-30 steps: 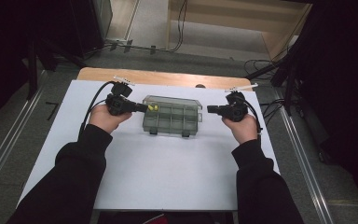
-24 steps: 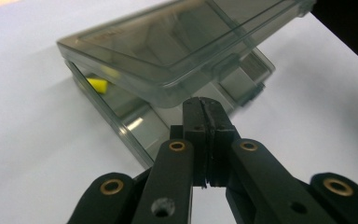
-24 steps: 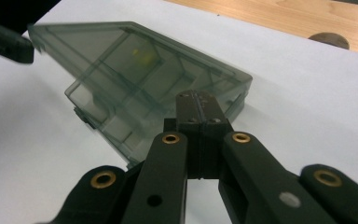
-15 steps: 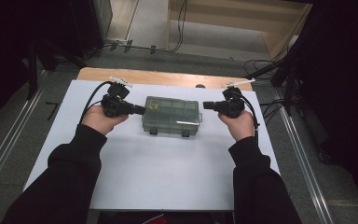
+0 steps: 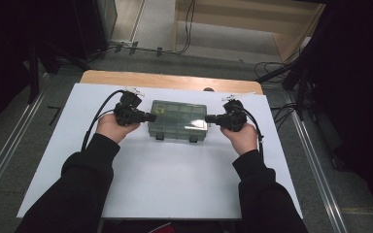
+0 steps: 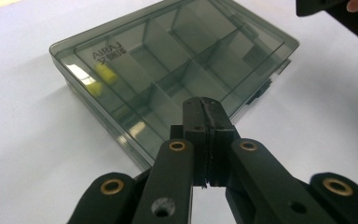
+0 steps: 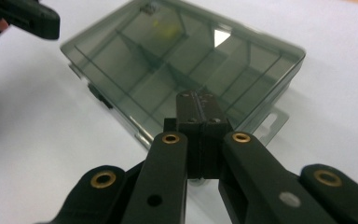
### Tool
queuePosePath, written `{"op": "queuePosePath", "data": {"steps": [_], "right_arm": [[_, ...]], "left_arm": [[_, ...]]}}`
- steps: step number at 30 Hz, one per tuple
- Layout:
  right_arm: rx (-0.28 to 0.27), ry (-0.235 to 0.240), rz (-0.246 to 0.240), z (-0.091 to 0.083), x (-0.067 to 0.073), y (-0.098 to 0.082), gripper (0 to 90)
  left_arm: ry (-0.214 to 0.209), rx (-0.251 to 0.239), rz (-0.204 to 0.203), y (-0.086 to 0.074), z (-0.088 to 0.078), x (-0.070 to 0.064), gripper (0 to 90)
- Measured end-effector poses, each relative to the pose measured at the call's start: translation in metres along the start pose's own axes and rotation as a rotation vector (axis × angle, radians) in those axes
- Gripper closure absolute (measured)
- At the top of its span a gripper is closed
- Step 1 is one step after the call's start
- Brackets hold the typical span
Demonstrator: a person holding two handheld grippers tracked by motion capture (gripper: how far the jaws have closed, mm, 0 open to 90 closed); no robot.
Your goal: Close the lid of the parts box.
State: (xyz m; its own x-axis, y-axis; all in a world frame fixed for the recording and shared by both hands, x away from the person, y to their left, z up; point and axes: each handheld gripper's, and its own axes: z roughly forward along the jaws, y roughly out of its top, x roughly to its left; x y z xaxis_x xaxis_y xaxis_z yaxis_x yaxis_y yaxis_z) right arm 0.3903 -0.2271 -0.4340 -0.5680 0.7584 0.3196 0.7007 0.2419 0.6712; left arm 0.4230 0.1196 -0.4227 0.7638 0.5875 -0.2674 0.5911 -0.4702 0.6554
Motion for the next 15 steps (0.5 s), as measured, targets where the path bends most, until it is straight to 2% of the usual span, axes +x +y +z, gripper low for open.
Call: {"op": "queuePosePath", "data": {"steps": [4,10,15], "right_arm": [[0.035,-0.018,-0.024,0.008,0.005,-0.010,87.3],[0.040,-0.021,-0.010,0.016,0.005,-0.020,87.3],[0.045,-0.029,-0.021,0.021,0.005,-0.025,87.2]], "left_arm": [[-0.001,-0.004,-0.009,-0.007,0.005,0.005,89.7],[-0.013,-0.012,-0.020,-0.014,0.014,0.005,89.8],[0.008,-0.011,-0.005,-0.019,0.020,0.005,89.7]]}}
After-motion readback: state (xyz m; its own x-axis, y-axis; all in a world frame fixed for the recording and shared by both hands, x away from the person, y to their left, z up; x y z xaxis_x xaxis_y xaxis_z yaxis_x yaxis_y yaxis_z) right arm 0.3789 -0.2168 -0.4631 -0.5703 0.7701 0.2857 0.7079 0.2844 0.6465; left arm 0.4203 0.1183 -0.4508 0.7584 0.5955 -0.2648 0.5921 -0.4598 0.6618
